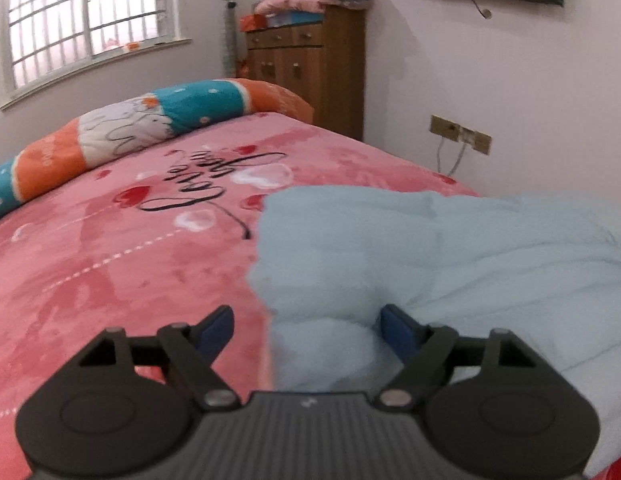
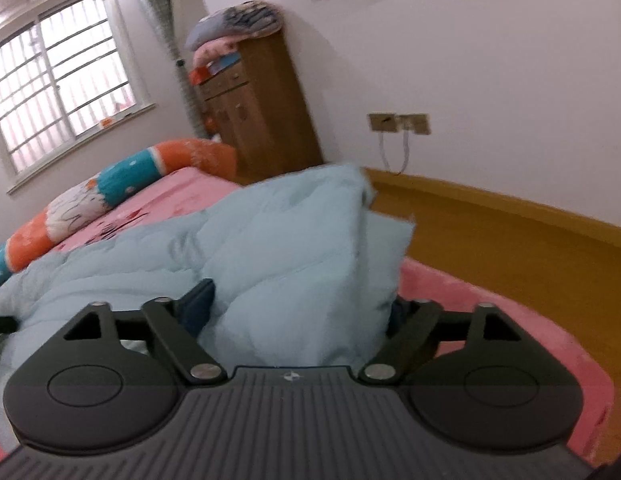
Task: Fold large clothes
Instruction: 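Carry the jacket with both grippers onto the folded peach blanket, then lower the jacket onto the peach blanket and open both grippers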
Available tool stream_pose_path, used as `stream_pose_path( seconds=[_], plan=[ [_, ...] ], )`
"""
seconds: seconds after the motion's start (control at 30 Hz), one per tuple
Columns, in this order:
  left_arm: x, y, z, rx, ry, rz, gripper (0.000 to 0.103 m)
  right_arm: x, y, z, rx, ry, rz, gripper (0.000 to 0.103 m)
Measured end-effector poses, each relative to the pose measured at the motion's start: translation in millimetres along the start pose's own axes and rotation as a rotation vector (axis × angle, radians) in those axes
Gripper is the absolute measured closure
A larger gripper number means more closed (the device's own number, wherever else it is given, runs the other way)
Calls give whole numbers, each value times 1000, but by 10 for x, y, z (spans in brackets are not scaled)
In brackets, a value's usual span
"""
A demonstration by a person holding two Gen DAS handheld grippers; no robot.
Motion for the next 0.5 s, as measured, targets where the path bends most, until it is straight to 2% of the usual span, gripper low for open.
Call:
stream_pose_path(
  seconds=[0.17,0.27,0.43,0.5],
  plan=[
    [-112,-16,317,85,66,-25,22,147,97,300,85,-65,-26,2],
    [-82,-97,537,134,54,-8,22,199,163,618,156,-91,-27,0],
    [5,-384,748,130,46,23,22,206,160,1080,213,-50,-72,0],
    [55,-533,845,125,41,37,19,208,105,1249,217,-42,-95,0]
  ],
)
Point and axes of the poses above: each gripper's, at about its wrist camera, not at the fingertips, and z roughly against the way its jaws point, x to its right, y to its top, the point moved 10 cm from there along -z, roughly the way its jaws point, and after that the axes turned 1 degree about y, right-handed, at the moved point
